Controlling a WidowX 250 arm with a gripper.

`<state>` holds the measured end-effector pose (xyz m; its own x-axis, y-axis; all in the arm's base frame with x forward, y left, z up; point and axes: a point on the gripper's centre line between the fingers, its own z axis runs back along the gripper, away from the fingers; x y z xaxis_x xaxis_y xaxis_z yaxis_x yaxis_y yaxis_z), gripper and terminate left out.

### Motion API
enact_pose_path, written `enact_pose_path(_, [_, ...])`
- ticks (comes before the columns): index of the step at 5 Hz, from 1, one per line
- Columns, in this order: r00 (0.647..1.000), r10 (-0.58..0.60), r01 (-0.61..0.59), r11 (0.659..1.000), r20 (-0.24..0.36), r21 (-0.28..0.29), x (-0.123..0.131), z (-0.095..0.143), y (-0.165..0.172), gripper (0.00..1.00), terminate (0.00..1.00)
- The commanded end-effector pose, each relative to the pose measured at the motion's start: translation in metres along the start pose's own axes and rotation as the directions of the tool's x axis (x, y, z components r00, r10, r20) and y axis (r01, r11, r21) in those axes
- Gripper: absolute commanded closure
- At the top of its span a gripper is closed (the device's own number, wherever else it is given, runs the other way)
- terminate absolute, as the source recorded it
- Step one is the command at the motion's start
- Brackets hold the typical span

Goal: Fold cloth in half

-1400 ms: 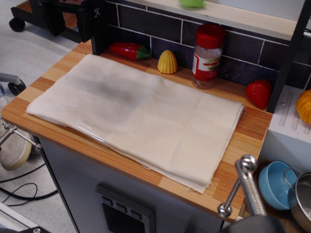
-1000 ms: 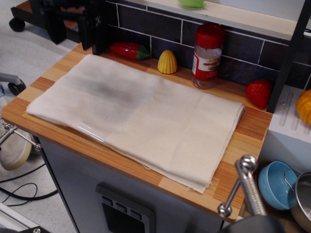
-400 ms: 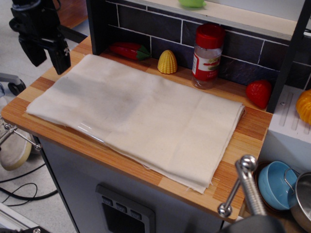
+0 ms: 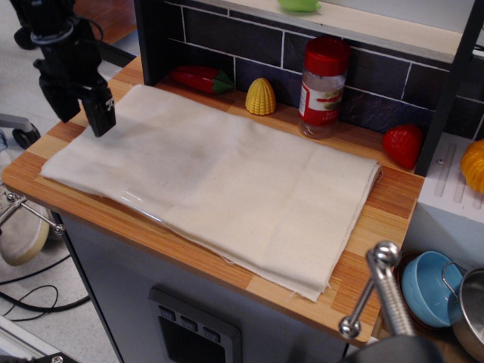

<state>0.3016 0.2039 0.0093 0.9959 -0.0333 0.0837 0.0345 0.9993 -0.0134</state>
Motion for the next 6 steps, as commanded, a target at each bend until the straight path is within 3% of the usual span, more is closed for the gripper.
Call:
enact_pose_path(1, [1.000,0.002,-0.004,0.999,0.029,0.049,0.009,-0.002,0.001,0.00,0.00])
enact_pose_path(2, [1.000,0.006,-0.008,0.998,0.029,0.056,0.008,-0.008,-0.002,0.00,0.00])
enact_pose_path(3, [1.000,0.017,-0.018,0.999,0.024,0.048,0.008,-0.012,-0.006,1.00,0.00])
enact_pose_path(5, [1.000,0.029,-0.029,0.999,0.010,0.015,0.010,-0.004,-0.011,1.00,0.00])
enact_pose_path(6, [0.999,0.028,-0.028,0.999,0.018,-0.027,0.012,0.020,-0.012,1.00,0.00])
